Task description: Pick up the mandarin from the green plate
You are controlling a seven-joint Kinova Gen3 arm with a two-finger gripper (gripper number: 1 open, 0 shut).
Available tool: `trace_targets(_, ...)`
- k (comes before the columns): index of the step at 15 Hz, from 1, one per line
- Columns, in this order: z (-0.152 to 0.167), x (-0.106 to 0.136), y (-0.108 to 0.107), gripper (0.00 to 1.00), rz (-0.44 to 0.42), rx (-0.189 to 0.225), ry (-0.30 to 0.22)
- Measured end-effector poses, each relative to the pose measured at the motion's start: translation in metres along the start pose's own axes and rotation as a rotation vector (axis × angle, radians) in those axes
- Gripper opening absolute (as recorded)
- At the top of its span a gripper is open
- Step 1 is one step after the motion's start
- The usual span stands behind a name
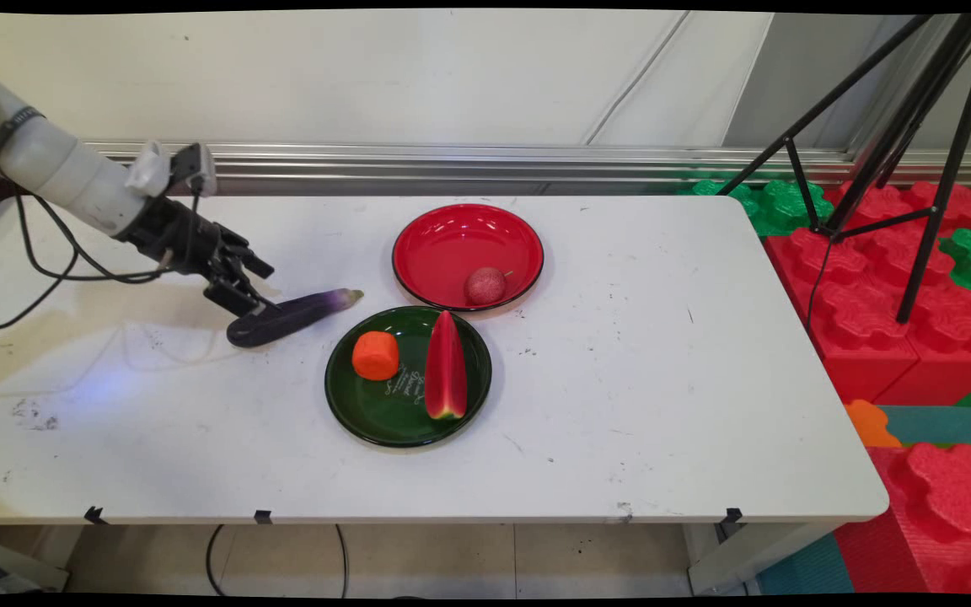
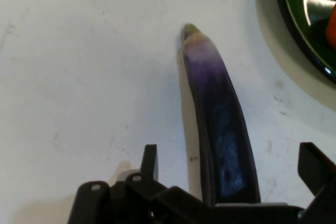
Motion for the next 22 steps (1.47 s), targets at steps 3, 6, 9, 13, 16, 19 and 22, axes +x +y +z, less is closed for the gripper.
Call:
trace_targets(3, -0.013, 0.003, 0.000, 1.00, 0.007, 0.004, 0.016)
trace_targets(6, -0.030, 0.008, 0.001, 1.00, 0.014, 0.006, 0.036)
trace_targets(9, -0.047, 0.014, 0.002, 1.00, 0.021, 0.007, 0.058)
trace_targets(13, -0.072, 0.022, 0.008, 1.00, 0.041, -0.005, 0.095)
trace_targets(16, -0.083, 0.027, 0.013, 1.00, 0.054, -0.017, 0.113)
trace_targets(19, -0.090, 0.030, 0.017, 1.00, 0.064, -0.026, 0.126)
trace_targets(22, -0.094, 0.033, 0.023, 1.00, 0.084, -0.039, 0.132)
